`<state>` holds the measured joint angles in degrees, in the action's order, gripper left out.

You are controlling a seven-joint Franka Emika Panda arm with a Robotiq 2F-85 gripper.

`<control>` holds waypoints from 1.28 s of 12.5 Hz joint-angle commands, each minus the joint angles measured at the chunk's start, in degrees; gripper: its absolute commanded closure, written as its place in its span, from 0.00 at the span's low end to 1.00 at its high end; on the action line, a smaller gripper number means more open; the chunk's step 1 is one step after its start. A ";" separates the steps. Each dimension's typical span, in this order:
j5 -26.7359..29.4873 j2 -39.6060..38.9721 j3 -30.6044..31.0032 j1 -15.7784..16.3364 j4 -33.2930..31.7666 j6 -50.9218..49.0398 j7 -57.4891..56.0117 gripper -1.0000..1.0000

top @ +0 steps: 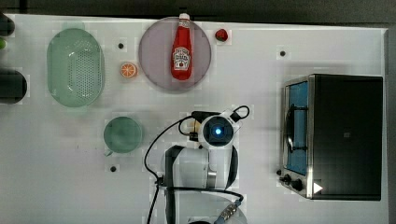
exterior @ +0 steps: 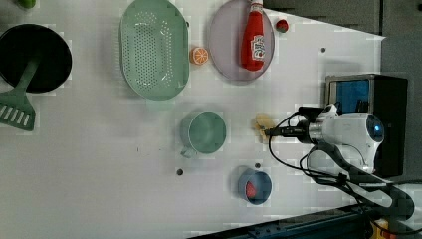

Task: Pick Banana and place it in mug.

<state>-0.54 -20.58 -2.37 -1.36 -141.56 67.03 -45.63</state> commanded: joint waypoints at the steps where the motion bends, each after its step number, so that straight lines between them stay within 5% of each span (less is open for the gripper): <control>1: 0.05 2.18 0.42 -0.68 0.05 1.36 -1.58 0.73; 16: 0.10 38.60 2.02 0.58 6.59 -43.52 1.19 0.73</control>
<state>-0.61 21.40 -2.04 -2.08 -133.50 27.58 -45.77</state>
